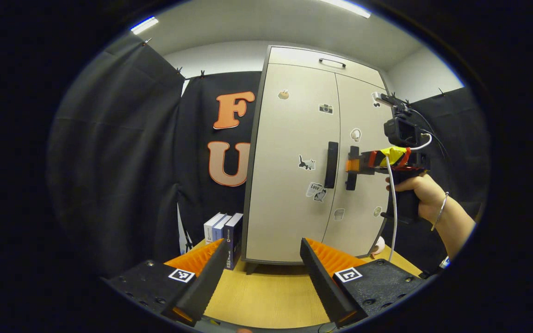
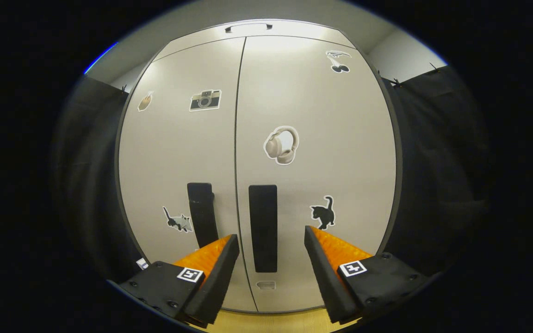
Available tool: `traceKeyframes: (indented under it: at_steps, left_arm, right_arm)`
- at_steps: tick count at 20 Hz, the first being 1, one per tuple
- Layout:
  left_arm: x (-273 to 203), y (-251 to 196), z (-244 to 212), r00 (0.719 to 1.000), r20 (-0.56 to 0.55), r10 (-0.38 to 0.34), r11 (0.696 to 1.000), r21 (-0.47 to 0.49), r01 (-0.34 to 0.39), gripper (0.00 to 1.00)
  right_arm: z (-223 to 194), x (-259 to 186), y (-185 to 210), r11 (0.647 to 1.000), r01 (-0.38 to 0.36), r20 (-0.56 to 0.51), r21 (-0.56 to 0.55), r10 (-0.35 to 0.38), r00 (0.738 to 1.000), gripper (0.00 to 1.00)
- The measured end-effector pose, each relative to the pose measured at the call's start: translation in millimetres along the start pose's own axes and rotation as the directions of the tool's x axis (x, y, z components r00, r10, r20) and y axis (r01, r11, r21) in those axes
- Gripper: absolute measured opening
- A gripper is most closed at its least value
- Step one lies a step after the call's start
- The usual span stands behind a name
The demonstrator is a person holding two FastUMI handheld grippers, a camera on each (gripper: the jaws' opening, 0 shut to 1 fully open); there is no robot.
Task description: Open the right door of the double-door shoe cabinet with the right hand, and open the left door with the left hand.
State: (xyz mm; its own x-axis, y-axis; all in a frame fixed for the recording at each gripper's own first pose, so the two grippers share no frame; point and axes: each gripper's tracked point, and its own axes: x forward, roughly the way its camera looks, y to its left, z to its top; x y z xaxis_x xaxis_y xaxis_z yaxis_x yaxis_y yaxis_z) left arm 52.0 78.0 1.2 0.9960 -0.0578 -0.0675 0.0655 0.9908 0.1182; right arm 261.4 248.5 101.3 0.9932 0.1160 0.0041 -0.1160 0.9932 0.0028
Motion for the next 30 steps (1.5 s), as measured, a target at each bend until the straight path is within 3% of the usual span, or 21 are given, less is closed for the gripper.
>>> traceKeyframes:
  at_steps: [6,8,9,10,13,17,20,21,30]
  left_arm:
    - [8,17,2,1.000,0.004,0.028,1.000,-0.013,-0.028,0.95]
    - [10,19,2,1.000,0.004,0.029,1.000,-0.009,-0.029,0.95]
    - [11,21,2,1.000,0.004,0.030,1.000,-0.004,-0.030,0.95]
    - [11,23,2,0.999,0.003,0.033,0.999,0.000,-0.033,0.95]
    - [9,28,1,0.999,0.001,0.039,0.999,0.005,-0.039,0.95]
    - [5,36,-1,0.998,-0.006,0.060,0.998,0.006,-0.060,0.95]
    - [0,42,0,0.997,-0.005,0.076,0.997,0.004,-0.076,0.95]
    - [-2,41,0,0.997,-0.004,0.078,0.997,0.003,-0.078,0.95]
    - [-19,24,1,0.998,0.004,0.059,0.998,-0.013,-0.059,0.95]
  right_arm:
    - [-14,24,6,0.999,-0.006,-0.052,0.053,0.009,0.999,0.74]
    - [-17,27,6,0.998,-0.001,-0.066,0.062,0.005,0.998,0.64]
    - [-19,29,7,0.998,-0.005,-0.072,0.065,0.010,0.997,0.55]
    - [-20,29,5,0.998,0.001,-0.075,0.062,0.004,0.997,0.58]
    - [-20,30,5,0.998,0.015,-0.072,0.065,-0.011,0.997,0.40]
    - [-21,27,4,0.998,0.022,-0.081,0.054,-0.018,0.997,0.31]
    - [-22,22,5,0.999,0.002,-0.095,0.047,0.002,0.995,0.31]
    - [-21,19,5,0.999,-0.008,-0.097,0.042,0.012,0.995,0.22]
    - [-19,-5,-3,0.998,-0.062,-0.101,-0.014,0.060,0.993,0.22]
